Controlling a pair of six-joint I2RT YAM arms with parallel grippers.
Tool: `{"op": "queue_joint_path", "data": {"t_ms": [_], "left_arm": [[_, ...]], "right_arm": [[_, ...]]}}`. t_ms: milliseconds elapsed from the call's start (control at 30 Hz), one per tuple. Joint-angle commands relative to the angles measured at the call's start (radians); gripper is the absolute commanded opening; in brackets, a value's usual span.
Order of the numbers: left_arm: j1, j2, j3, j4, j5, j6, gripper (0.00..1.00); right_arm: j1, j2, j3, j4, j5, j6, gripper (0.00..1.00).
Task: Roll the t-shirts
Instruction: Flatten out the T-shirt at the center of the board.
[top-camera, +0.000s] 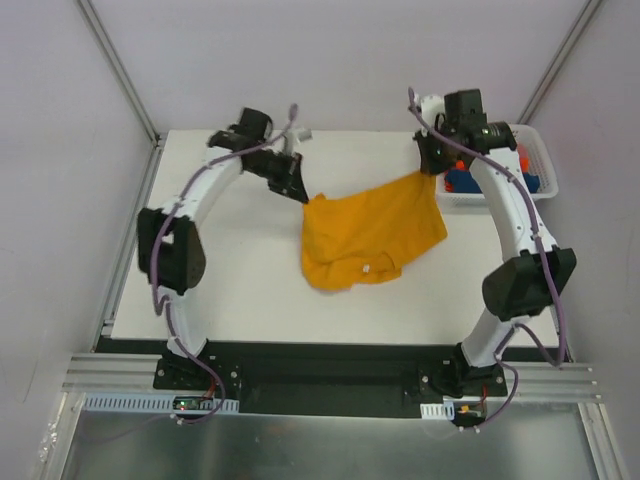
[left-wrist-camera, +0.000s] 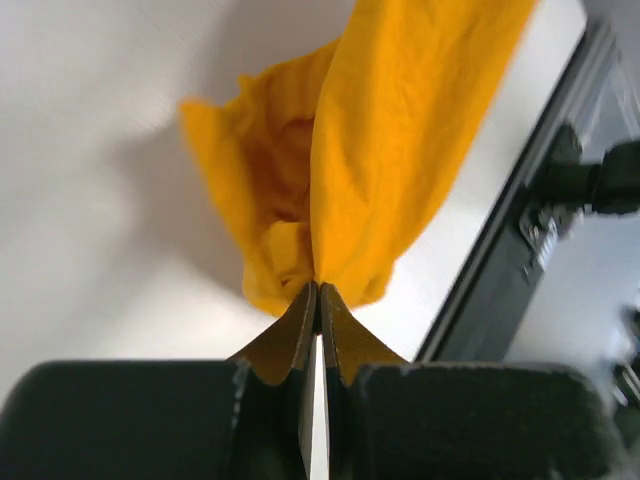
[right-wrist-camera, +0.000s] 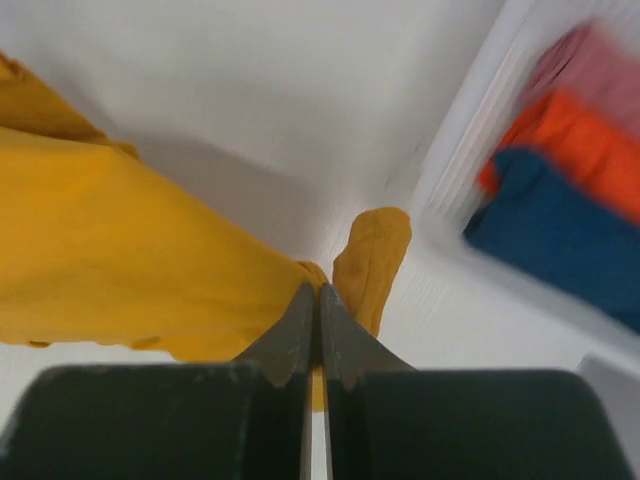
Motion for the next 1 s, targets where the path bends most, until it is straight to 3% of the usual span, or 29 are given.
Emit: {"op": "queue_joint_path", "data": {"t_ms": [0,100,300,333,467,500,600,767,933,967], "left_arm": [[0.117,-0.348,0.064,-0.008,0.004,0.018,0.0],[0.112,-0.492,-0.035,-0.01,0.004,0.04,0.0],[0.065,-0.683,-0.31,-0.045,0.071,0.037,0.0],[0.048,-0.718,-0.342,-0.047,0.074,0.038,0.04],[0.02,-0.738,-0.429,-0.05,0.047,0.035,0.55],[0.02,-0.731,-0.426,-0.053,0.001,0.041,0.57],[0.031,-0.672,-0.374,-0.053,-0.059,0.102,0.59],[0.123,-0.394,-0.164,-0.041,-0.223,0.066,0.62],[0.135,-0.041,0.172,-0.039,-0.17,0.047,0.66],[0.134,0.005,0.236,-0.041,-0.155,0.038,0.71]], "right_arm": [[0.018,0.121,0.385,0.064,0.024,0.032,0.01],[0.047,0.117,0.406,0.084,0.036,0.001,0.0],[0.125,-0.067,0.112,0.024,-0.039,-0.166,0.01],[0.131,-0.134,0.064,0.021,-0.037,-0.183,0.0],[0.134,-0.23,-0.178,0.01,-0.016,-0.198,0.01],[0.134,-0.226,-0.244,-0.019,-0.025,-0.201,0.01],[0.134,-0.18,-0.351,-0.033,-0.034,-0.214,0.0],[0.133,-0.101,-0.389,-0.046,-0.03,-0.234,0.01],[0.131,-0.061,-0.381,-0.05,-0.025,-0.241,0.01],[0.131,-0.06,-0.374,-0.05,-0.023,-0.235,0.01]]}}
